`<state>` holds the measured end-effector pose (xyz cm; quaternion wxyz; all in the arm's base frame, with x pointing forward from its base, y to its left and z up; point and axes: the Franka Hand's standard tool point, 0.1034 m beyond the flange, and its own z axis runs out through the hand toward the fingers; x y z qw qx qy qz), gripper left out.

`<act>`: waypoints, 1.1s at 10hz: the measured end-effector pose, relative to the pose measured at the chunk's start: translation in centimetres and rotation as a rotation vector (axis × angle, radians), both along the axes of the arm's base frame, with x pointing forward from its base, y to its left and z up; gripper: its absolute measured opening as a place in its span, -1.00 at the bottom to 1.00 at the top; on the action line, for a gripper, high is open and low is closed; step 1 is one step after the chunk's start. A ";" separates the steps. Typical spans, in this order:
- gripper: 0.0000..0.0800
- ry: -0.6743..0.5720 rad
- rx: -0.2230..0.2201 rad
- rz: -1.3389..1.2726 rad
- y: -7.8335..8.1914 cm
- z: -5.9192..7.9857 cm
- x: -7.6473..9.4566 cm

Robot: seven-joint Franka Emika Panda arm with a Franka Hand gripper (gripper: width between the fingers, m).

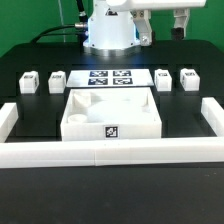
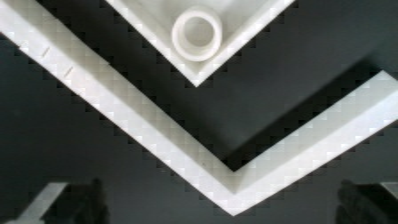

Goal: Assemble square table

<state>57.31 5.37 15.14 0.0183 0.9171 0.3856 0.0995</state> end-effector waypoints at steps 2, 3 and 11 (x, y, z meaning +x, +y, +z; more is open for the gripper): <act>0.62 -0.001 0.000 -0.001 0.0 0.0 0.0; 0.62 -0.001 0.000 -0.001 0.0 0.0 0.0; 0.62 0.003 -0.009 0.032 0.0 -0.3 -0.3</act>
Offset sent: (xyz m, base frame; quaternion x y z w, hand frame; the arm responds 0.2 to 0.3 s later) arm 0.0000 0.0000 0.0000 0.0000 0.0000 0.0000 1.0000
